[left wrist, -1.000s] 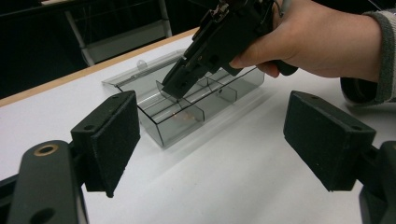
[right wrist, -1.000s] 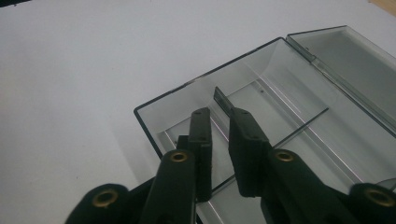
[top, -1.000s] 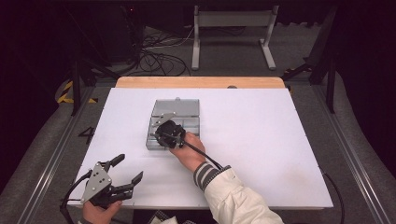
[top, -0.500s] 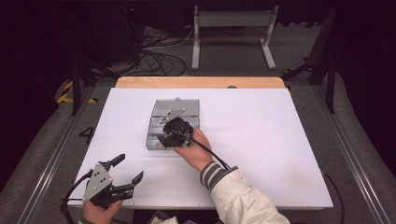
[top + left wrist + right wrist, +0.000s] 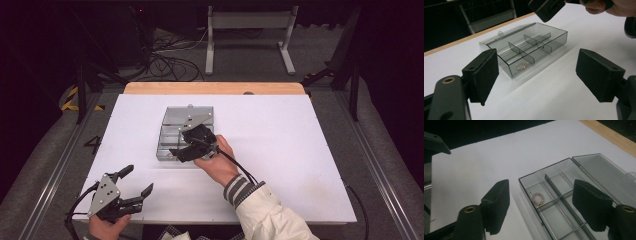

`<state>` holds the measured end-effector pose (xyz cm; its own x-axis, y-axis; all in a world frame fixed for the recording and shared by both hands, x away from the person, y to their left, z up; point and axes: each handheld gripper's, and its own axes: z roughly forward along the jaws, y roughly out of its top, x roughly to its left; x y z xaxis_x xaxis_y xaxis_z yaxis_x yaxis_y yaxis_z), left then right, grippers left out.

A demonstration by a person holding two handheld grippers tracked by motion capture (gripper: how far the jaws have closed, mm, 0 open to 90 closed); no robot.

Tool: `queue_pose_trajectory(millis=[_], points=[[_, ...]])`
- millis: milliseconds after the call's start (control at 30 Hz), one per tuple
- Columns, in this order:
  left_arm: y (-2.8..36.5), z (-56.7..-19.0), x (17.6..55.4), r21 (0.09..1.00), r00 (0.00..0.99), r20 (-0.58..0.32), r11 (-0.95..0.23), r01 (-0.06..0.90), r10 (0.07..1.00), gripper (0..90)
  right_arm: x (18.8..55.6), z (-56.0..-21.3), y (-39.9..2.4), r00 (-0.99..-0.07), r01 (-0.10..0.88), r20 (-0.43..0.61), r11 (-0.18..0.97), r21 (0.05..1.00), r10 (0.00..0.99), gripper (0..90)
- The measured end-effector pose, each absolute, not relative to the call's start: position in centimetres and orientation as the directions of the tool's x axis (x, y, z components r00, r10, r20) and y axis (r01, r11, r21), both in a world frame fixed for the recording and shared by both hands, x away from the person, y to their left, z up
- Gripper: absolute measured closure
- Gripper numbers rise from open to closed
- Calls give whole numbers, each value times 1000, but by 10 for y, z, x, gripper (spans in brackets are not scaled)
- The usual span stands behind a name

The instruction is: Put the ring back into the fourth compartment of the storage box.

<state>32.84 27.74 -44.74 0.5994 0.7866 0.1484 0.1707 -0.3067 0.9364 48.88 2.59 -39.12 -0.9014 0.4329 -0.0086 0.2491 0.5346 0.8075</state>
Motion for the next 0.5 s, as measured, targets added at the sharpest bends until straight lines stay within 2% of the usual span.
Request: queue_pose_trajectory(millis=[267,500], points=[[277,-447,328,936,599,150,-308,169,787,190,486,-386,17,-903,242,-9,527,815,429,231],[277,-447,328,936,599,149,-308,171,787,190,480,-381,12,-899,224,-34,524,822,437,225]])
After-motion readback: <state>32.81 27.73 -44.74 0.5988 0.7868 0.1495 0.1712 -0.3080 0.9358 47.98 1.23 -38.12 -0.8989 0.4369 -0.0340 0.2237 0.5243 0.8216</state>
